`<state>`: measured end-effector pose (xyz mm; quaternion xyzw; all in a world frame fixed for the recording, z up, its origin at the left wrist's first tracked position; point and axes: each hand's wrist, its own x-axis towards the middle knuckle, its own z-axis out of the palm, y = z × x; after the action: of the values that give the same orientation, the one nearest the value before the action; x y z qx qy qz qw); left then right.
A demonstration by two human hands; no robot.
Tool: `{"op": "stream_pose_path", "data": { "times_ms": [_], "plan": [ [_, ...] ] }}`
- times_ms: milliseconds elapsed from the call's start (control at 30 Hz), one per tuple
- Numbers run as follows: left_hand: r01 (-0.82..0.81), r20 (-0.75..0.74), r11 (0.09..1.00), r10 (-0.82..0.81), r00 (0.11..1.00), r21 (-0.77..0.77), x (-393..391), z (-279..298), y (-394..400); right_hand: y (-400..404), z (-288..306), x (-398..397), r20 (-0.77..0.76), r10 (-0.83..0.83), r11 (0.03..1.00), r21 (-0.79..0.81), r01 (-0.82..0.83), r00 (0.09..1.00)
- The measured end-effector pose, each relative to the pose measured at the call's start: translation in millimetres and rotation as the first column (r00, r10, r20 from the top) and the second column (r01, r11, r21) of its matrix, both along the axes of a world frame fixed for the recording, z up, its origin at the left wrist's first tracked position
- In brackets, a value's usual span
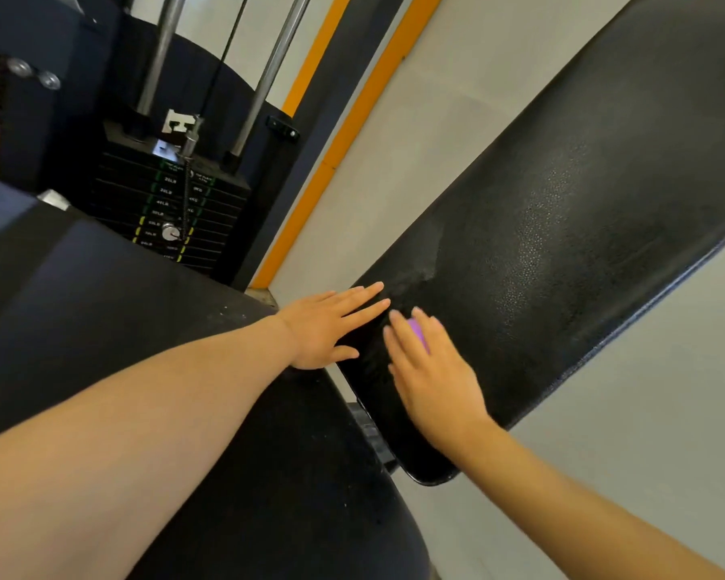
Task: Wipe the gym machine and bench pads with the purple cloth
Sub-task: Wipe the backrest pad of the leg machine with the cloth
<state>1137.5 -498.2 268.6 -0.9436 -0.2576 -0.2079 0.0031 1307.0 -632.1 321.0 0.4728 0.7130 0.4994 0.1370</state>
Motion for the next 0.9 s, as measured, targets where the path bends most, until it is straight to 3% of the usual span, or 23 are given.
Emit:
{"op": "stream_pose_path", "data": {
  "times_ms": [67, 100, 267, 367, 433, 633, 767, 900],
  "plan": [
    [-0.003, 0.000, 1.000, 0.003, 1.000, 0.001, 0.2, -0.9, -0.8, -23.0, -22.7, -1.2, 0.151, -0.068, 0.967, -0.232, 0.102, 0.986],
    [-0.008, 0.000, 1.000, 0.008, 1.000, 0.002, 0.3, -1.3, -0.9, -26.4, -21.7, 1.5, 0.171, -0.070, 0.960, -0.255, 0.112, 0.983],
    [-0.021, 0.030, 0.999, 0.023, 0.999, -0.049, 5.2, -5.1, -2.7, 10.0, 23.5, 14.4, -0.047, 0.059, 0.998, -0.019, -0.060, 0.997],
    [-0.066, -0.008, 0.997, 0.066, 0.998, -0.044, 4.4, -8.2, -2.5, 20.6, 33.5, 7.7, -0.209, 0.025, 0.996, 0.092, -0.006, 0.978],
    [-0.105, -0.049, 0.993, 0.102, 0.994, -0.057, 1.3, -11.5, -2.4, 11.2, 19.7, 3.1, -0.268, -0.022, 0.996, 0.073, 0.043, 0.963],
    [-0.298, -0.159, 0.944, 0.276, 0.948, -0.138, -1.5, -13.6, -17.4, -39.0, -18.4, 11.6, -0.142, -0.147, 0.962, -0.251, 0.108, 0.979],
    [-0.537, -0.358, 0.795, 0.432, 0.828, -0.281, -2.5, -12.4, -28.2, -22.3, -7.6, 7.9, -0.148, -0.165, 0.970, -0.202, 0.134, 0.975],
    [-0.595, -0.466, 0.758, 0.439, 0.768, -0.268, -1.8, -7.2, -26.6, 16.1, 2.9, -15.4, -0.086, -0.183, 0.974, -0.151, 0.169, 0.979]
  ]
}}
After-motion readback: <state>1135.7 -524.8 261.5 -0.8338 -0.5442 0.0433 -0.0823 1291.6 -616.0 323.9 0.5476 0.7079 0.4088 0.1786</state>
